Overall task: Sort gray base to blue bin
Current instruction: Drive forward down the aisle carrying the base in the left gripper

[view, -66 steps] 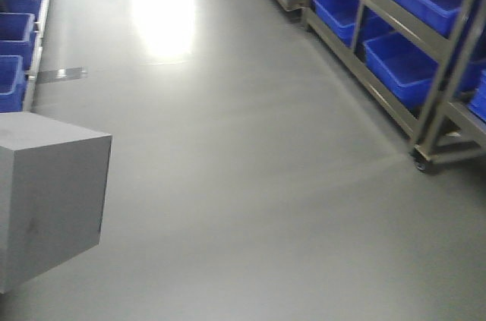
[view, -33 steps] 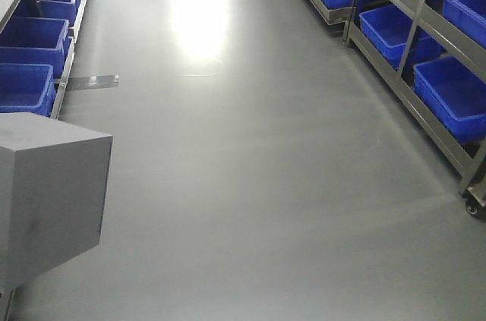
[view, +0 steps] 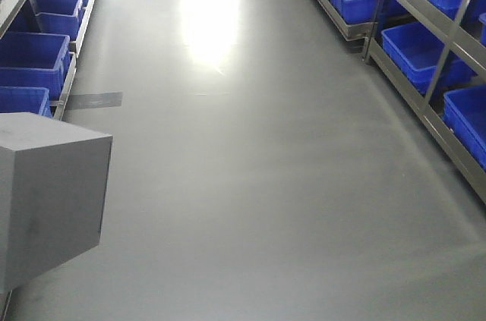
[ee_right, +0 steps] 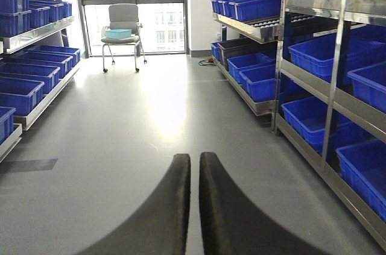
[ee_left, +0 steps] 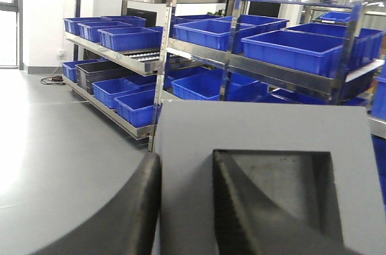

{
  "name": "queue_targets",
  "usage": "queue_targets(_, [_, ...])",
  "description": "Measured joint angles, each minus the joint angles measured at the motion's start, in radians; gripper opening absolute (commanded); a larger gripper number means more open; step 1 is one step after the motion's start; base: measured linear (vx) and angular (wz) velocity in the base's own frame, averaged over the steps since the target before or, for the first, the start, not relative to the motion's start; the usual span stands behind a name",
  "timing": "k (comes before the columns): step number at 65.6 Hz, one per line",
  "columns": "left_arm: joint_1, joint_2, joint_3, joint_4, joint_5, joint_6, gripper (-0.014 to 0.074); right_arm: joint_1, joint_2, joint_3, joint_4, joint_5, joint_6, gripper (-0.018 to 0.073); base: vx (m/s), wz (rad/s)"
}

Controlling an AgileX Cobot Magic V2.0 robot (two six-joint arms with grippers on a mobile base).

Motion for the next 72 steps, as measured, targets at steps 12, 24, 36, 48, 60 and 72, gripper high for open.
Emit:
queue_targets(12, [0.000,0.000,0.000,0.000,0.000,0.000,-0.0005,0.000,0.000,0.000,0.000,0.000,0.000,-0.0004,0.46,0.11])
queue_targets(24, [0.000,0.000,0.000,0.000,0.000,0.000,-0.0005,0.000,0.000,0.000,0.000,0.000,0.000,-0.0004,0.46,0.13])
queue_targets(36, [0.000,0.000,0.000,0.000,0.000,0.000,-0.0005,0.000,0.000,0.000,0.000,0.000,0.000,-0.0004,0.46,0.08])
queue_targets(48, [0.000,0.000,0.000,0.000,0.000,0.000,-0.0005,0.000,0.000,0.000,0.000,0.000,0.000,-0.0004,0.44,0.03])
queue_targets(60, [0.000,0.000,0.000,0.000,0.000,0.000,-0.0005,0.000,0.000,0.000,0.000,0.000,0.000,-0.0004,0.43,0.01])
queue_targets(72, [0.000,0.000,0.000,0.000,0.000,0.000,-0.0005,0.000,0.000,0.000,0.000,0.000,0.000,-0.0004,0.43,0.03])
